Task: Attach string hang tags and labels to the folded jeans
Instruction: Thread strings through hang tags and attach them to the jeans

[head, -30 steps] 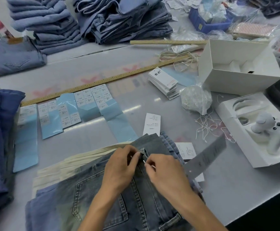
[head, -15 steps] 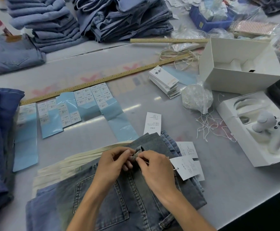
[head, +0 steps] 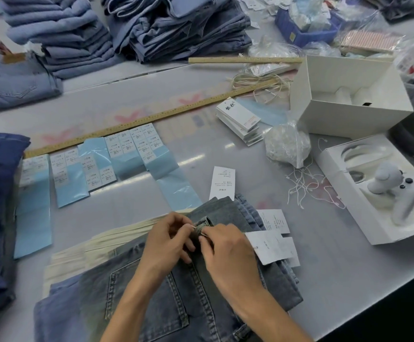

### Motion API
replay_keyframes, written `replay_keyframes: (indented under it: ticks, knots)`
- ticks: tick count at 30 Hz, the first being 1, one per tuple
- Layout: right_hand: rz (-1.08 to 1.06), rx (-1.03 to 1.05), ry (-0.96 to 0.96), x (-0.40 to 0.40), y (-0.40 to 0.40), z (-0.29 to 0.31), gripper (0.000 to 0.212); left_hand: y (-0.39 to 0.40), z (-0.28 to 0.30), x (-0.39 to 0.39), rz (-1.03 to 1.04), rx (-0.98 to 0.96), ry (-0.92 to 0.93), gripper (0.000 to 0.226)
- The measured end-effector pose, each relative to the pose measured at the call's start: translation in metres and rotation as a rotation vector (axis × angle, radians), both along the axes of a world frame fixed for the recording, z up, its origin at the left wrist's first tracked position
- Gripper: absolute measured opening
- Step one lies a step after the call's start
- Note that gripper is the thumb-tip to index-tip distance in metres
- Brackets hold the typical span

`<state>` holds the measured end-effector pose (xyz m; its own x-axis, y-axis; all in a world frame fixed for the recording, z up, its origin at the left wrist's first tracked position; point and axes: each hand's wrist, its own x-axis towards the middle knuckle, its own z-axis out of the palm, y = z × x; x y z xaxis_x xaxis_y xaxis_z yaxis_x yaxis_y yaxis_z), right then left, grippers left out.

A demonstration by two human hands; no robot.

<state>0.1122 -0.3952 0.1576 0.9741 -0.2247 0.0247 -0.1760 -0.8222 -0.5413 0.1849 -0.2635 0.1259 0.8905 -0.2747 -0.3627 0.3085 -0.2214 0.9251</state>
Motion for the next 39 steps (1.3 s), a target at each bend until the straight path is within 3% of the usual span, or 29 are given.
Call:
replay_keyframes:
  ticks: [4, 5, 8, 10, 13, 17, 22, 26, 31, 36, 39]
  knots:
    - [0.089, -0.073, -0.286, -0.009, -0.012, 0.014, 0.033, 0.018, 0.017, 0.009, 0.271, -0.257, -0.05, 0.017]
    - [0.09, -0.067, -0.257, -0.011, -0.022, 0.014, 0.04, 0.026, 0.023, 0.012, 0.326, -0.317, -0.066, 0.021]
    - [0.087, -0.083, 0.094, -0.015, -0.052, 0.005, 0.065, 0.041, 0.036, 0.02, 0.403, -0.491, -0.066, 0.021]
    - [0.068, 0.009, 0.152, -0.019, -0.06, -0.003, 0.058, 0.042, 0.039, 0.02, 0.384, -0.572, -0.043, 0.021]
    - [0.032, 0.085, 0.006, -0.018, -0.059, -0.006, 0.03, 0.034, 0.038, 0.016, 0.371, -0.587, -0.007, 0.022]
    - [0.041, 0.122, -0.032, -0.006, -0.066, 0.012, 0.022, 0.024, 0.04, 0.011, 0.427, -0.599, 0.038, 0.01]
    - [0.058, 0.317, -0.025, 0.014, -0.074, 0.051, 0.012, 0.024, 0.042, 0.016, 0.538, -0.621, 0.107, 0.02]
    - [0.082, 0.322, 0.292, 0.033, -0.083, 0.053, 0.012, 0.02, 0.045, 0.02, 0.534, -0.593, 0.089, 0.017]
    - [-0.008, 0.489, 0.293, 0.031, -0.104, 0.046, 0.011, 0.021, 0.041, 0.022, 0.532, -0.583, 0.088, 0.018]
    - [0.152, 0.409, 0.562, 0.014, -0.09, 0.025, 0.01, 0.016, 0.033, 0.021, 0.544, -0.569, 0.11, 0.017]
    - [0.187, 0.187, 0.478, 0.002, -0.073, 0.012, 0.026, 0.02, 0.034, 0.023, 0.528, -0.574, 0.088, 0.015]
